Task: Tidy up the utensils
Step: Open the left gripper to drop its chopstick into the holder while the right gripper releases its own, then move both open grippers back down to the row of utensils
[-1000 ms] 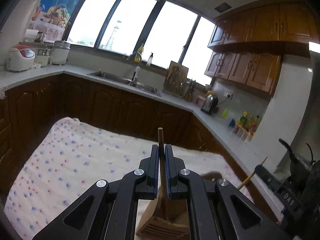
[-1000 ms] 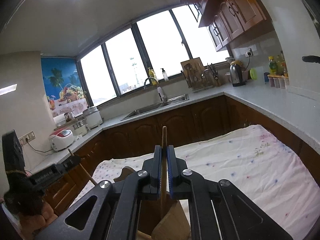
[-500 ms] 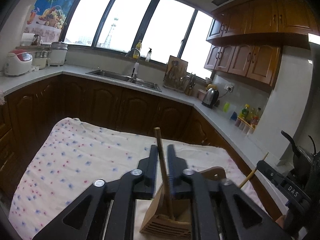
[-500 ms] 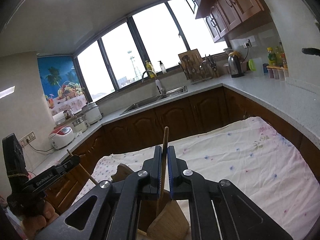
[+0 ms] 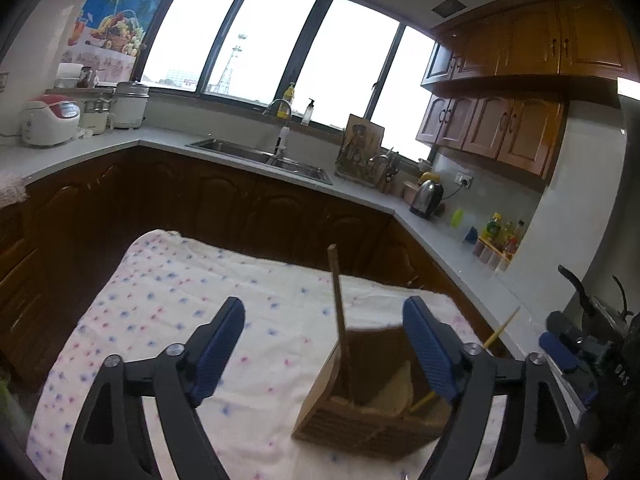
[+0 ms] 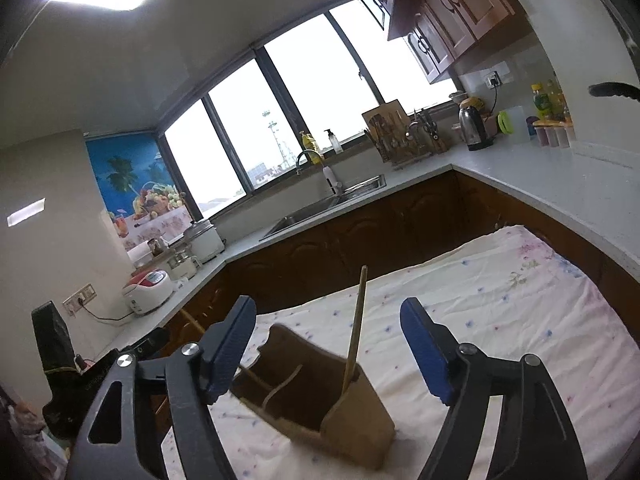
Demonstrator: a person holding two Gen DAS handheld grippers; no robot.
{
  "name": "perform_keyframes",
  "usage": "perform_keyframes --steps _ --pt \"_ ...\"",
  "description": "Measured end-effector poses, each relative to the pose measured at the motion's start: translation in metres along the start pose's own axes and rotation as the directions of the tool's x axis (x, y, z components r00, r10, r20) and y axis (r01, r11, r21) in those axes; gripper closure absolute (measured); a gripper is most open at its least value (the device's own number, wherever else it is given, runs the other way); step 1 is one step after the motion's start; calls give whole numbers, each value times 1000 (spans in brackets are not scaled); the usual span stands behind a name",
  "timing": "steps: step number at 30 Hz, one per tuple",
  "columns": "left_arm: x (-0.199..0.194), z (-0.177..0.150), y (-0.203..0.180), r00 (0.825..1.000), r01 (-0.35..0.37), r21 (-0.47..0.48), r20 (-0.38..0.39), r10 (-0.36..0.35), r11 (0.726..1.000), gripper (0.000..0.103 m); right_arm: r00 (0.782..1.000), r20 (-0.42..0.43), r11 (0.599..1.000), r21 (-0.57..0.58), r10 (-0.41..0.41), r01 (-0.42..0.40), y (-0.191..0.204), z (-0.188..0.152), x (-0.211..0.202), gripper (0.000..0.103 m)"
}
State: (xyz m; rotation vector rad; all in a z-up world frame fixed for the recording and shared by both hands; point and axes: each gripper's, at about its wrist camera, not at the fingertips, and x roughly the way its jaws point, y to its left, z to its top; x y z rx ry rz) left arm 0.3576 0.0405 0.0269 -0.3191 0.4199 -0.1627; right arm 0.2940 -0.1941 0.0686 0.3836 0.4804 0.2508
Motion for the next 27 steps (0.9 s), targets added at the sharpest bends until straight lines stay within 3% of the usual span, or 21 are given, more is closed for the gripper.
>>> perform_keyframes --steps 3,12,27 --pt "-20 -7 2 1000 -12 9 -15 12 1000 17 1000 -22 1000 -7 7 -7 2 -5 -13 20" --pt "-93 -26 -11 999 -15 78 -51 19 997 14 998 -58 999 -47 8 -10 3 -22 -62 20" --pt "-174 -58 -8 990 -6 75 -142 17 997 14 990 -122 989 -132 -76 60 2 -64 -123 20"
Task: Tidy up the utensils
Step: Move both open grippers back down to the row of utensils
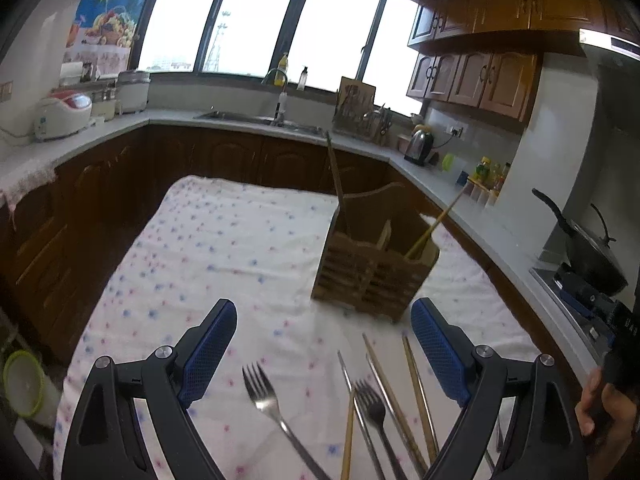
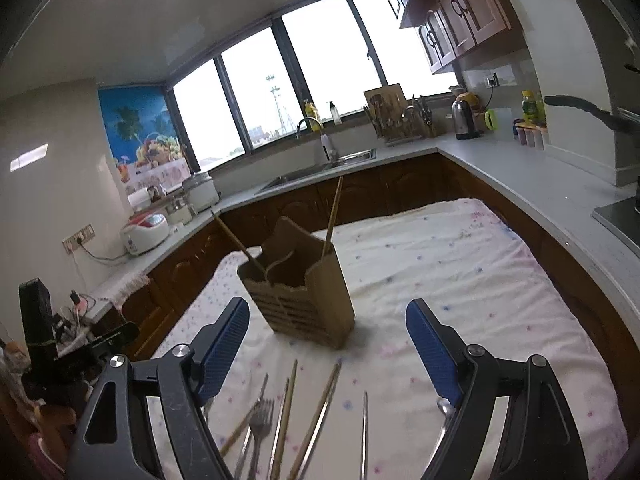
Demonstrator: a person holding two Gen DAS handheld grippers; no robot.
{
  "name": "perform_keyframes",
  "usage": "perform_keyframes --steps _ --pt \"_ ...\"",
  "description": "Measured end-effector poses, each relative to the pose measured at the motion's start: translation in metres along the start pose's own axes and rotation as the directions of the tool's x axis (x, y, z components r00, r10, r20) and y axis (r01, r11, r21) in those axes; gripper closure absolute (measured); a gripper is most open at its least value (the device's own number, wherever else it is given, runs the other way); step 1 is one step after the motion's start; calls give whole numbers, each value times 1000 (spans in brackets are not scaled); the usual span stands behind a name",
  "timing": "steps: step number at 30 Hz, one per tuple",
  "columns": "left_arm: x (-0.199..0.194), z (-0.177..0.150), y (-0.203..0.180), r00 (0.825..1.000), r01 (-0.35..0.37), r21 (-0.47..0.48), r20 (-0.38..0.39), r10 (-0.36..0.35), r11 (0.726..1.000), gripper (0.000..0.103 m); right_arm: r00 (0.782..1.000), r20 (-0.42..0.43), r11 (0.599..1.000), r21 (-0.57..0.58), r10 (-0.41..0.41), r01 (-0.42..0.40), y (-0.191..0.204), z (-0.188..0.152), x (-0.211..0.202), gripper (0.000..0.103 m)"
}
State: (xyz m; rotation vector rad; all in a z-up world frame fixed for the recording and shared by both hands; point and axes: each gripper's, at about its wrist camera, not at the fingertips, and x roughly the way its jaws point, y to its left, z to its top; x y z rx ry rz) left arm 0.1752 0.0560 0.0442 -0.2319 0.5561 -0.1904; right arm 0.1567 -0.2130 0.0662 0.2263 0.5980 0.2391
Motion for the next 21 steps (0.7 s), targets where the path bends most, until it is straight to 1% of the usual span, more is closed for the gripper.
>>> perform_keyframes --steps 4,9,13,18,19,21 --pt "-11 -13 -1 999 -16 12 -36 16 1000 14 999 -44 1000 0 -3 3 -1 -20 1 20" --pt "-11 -22 -6 996 -28 31 -85 30 999 14 993 -115 1000 15 -4 5 -6 -44 8 20" --pt "-7 -28 -8 991 -31 45 -131 37 999 14 988 -155 1000 18 -8 11 -7 -55 16 20" --pt "1 -34 -13 983 -31 74 -181 44 997 15 983 -181 1000 16 -5 8 -5 -60 23 22" --pt "4 -34 -15 981 -27 77 -188 42 997 15 983 -183 1000 16 -5 8 -4 -60 24 24" --pt "6 -34 -16 977 -13 83 -209 31 996 16 981 -192 1000 15 -7 10 -3 -61 28 35"
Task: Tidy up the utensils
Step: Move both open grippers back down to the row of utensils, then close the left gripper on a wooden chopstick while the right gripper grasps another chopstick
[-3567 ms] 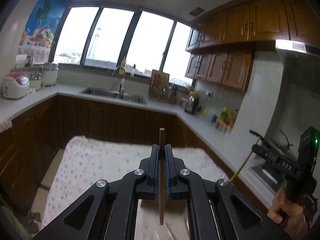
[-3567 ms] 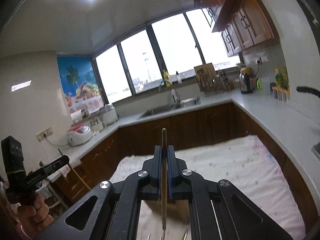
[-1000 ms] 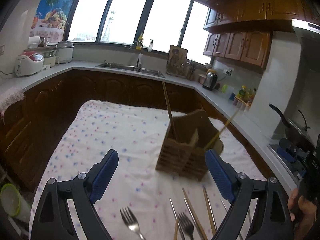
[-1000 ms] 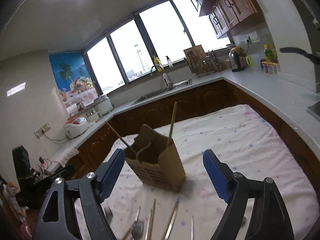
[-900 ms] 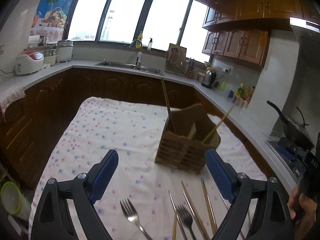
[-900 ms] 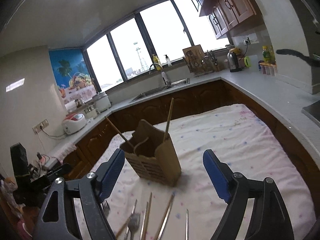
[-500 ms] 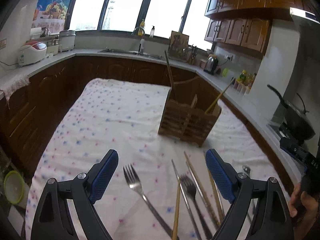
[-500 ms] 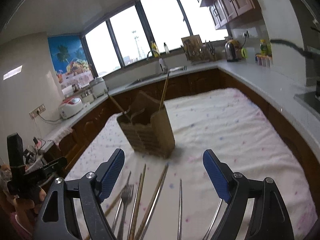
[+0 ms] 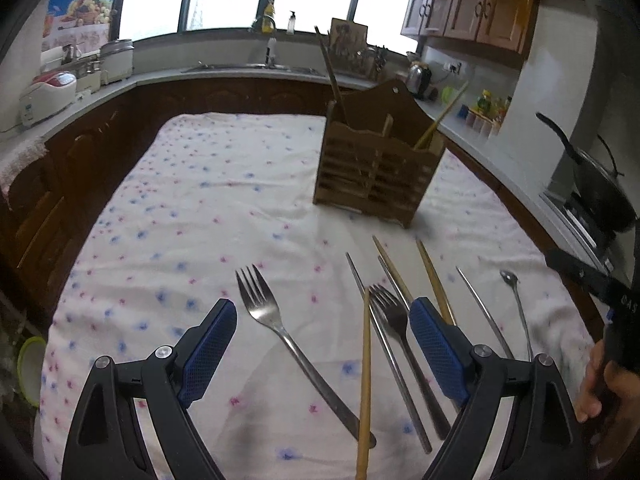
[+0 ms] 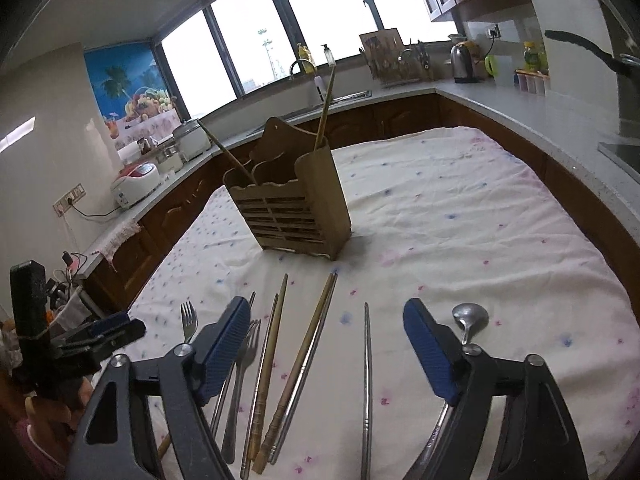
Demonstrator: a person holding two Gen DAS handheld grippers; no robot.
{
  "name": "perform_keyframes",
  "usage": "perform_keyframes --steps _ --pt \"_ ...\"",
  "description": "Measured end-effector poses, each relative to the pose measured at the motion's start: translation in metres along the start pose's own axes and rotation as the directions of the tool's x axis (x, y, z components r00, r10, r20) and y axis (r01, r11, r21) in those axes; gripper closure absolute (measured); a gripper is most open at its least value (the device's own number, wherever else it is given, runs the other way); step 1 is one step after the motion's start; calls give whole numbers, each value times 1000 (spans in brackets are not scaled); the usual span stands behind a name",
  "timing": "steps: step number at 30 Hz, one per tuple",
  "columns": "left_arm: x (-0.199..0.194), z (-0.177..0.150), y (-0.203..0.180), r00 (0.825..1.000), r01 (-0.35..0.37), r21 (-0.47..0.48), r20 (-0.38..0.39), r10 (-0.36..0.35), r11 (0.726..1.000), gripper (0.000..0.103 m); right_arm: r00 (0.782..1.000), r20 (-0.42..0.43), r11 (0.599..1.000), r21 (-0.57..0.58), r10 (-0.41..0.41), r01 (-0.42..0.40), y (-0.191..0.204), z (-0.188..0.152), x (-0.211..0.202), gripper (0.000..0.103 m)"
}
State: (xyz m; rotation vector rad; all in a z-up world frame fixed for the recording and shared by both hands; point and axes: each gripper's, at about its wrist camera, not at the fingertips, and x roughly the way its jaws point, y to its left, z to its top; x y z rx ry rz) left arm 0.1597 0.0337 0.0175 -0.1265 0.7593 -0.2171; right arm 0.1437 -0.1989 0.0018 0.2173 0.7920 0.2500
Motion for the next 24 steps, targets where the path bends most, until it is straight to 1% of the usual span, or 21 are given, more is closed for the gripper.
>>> perform_keyframes --steps 1,3,4,5,6,7,8,9,12,14,16,20,21,22,24 --pt "1 0 -1 1000 5 8 -12 -5 1000 17 1000 -6 1000 2 3 -3 1 0 2 37" --pt "9 0 -4 999 14 25 -35 -13 1000 21 1000 -22 1000 8 9 -9 1 0 7 47" --pt "11 0 -6 999 20 35 -47 -19 999 27 999 -33 1000 11 12 -12 1 -1 10 51" --pt "15 -1 -9 997 31 51 -70 -27 998 32 999 -42 1000 14 15 -14 2 -1 13 57" --pt "22 -1 -10 996 36 61 -86 -30 997 34 998 -53 1000 17 19 -18 3 -1 16 60" --pt "27 -2 -12 994 41 73 -105 -33 996 39 998 -60 1000 19 25 -24 3 -1 19 63" --pt "33 -1 -13 992 47 81 -119 -37 996 43 997 -69 999 21 31 -29 4 -1 23 67" --pt "36 -2 -15 990 54 89 -132 -42 995 45 996 -78 999 20 32 -30 4 -1 26 70" --pt "54 1 -19 985 60 109 -169 -41 992 47 993 -113 999 23 41 -38 7 -1 41 74" --pt "65 1 -21 979 66 119 -200 -41 991 56 990 -137 999 25 46 -43 9 -1 53 76" --pt "74 1 -22 973 73 123 -229 -43 990 61 986 -159 998 30 58 -54 12 1 66 78" --pt "95 1 -24 959 81 126 -282 -43 989 70 978 -198 998 22 68 -65 16 2 90 79" --pt "99 0 -24 956 80 127 -290 -40 989 71 975 -212 997 23 71 -67 17 2 98 79" --pt "100 1 -25 959 78 135 -281 -37 988 71 972 -224 998 22 69 -66 17 2 105 80" --pt "104 3 -23 959 79 131 -280 -40 988 71 967 -246 998 19 64 -61 17 2 115 81"
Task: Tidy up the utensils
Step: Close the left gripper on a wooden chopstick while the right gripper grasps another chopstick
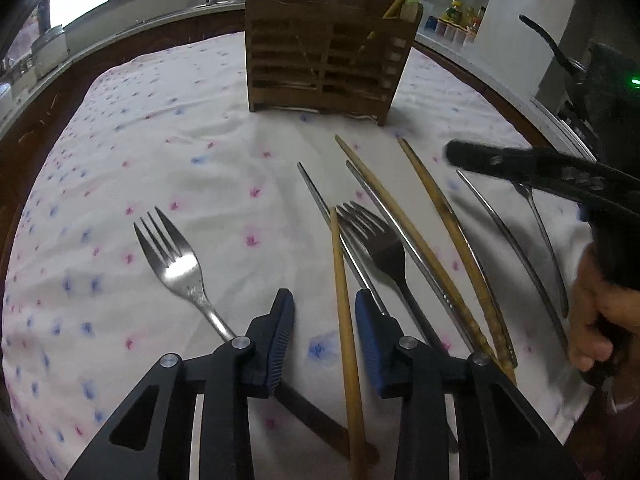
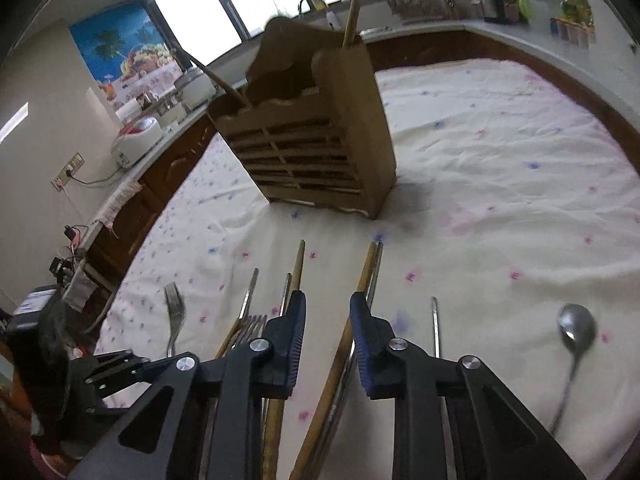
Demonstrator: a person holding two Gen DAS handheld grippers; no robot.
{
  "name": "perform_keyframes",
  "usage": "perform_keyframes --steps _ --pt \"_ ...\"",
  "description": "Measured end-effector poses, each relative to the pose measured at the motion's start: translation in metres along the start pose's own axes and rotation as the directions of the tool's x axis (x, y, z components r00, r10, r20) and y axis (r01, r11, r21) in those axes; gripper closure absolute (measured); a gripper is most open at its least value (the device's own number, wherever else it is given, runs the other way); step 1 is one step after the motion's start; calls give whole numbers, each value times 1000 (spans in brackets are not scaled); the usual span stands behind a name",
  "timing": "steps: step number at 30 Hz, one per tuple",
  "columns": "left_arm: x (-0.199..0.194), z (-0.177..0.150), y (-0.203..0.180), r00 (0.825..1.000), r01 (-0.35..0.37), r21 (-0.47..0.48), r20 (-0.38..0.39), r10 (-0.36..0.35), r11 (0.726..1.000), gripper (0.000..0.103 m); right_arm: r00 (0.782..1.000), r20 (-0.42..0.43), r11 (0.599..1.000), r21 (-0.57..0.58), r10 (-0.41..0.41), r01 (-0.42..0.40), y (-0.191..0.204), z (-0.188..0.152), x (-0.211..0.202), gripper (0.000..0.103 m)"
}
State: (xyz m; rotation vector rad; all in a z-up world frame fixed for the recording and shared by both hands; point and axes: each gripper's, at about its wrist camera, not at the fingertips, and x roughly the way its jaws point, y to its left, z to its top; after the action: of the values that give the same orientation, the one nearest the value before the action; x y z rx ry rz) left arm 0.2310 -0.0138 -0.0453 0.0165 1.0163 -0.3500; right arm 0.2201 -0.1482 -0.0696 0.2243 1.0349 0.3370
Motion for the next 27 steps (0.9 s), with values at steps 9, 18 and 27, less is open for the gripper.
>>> perform_keyframes --steps 9,18,27 --pt "14 12 8 1000 13 -12 7 -13 1000 82 997 -71 1000 4 -27 27 -9 9 32 85" --pt "23 21 1 1000 -11 39 -27 12 999 82 993 -93 996 -61 -71 66 -3 26 47 87" --pt "26 21 -16 998 -63 102 -22 66 993 100 997 -65 997 -64 -47 43 -1 22 35 96"
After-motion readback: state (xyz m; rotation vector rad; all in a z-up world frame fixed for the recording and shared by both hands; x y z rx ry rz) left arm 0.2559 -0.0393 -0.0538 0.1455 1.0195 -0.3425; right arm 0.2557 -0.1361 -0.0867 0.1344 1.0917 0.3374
